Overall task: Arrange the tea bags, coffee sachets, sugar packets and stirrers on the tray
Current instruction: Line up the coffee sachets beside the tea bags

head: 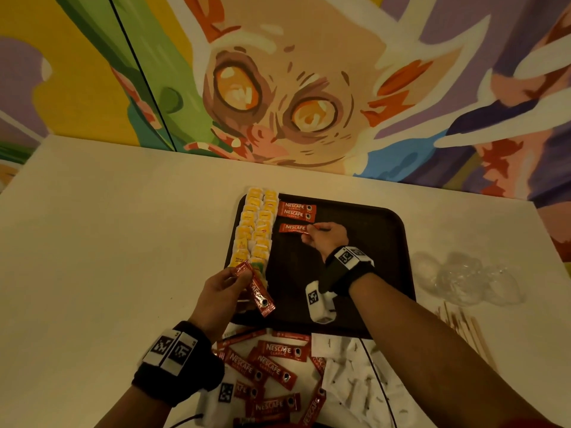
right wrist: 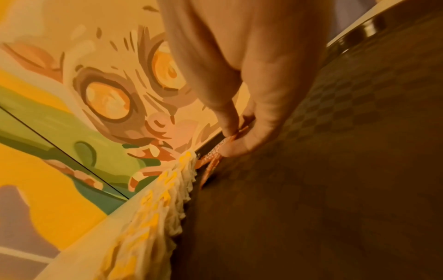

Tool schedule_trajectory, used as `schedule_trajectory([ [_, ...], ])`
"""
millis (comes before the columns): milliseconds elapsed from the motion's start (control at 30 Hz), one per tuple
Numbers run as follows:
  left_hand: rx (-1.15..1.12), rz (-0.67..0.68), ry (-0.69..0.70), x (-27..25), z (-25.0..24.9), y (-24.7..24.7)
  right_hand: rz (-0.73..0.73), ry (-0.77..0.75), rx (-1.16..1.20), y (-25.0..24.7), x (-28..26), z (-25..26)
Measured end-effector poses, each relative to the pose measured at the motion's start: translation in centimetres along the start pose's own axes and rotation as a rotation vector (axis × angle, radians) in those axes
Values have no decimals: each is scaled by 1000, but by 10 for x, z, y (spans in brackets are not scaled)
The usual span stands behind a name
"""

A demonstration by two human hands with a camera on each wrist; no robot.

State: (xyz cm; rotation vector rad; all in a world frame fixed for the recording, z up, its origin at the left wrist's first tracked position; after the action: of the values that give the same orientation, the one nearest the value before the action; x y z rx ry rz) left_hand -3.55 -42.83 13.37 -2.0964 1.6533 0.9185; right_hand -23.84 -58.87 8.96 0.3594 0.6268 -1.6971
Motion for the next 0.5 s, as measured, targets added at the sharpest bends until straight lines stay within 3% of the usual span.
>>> schedule_trajectory([
  [167, 15, 8, 6, 4, 2, 4, 3, 9, -182, 5, 12, 4],
  [333, -1, 18, -17, 5, 7, 2, -46, -95, -436, 7, 19, 12],
  [500, 6, 18, -20, 7, 7, 0, -69, -77, -481, 7, 25, 12],
])
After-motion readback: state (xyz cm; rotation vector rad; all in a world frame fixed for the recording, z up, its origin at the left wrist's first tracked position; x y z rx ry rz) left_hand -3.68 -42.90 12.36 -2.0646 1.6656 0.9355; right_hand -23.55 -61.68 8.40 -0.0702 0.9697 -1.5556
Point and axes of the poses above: each hand's wrist, its own x-axis towards the middle knuckle, its own y-axis out of the palm, z = x × y, the point moved 6 cm from there along x, towards the middle knuckle, and after that the axes turned 5 degrees about -y, right-handed, at the moved point
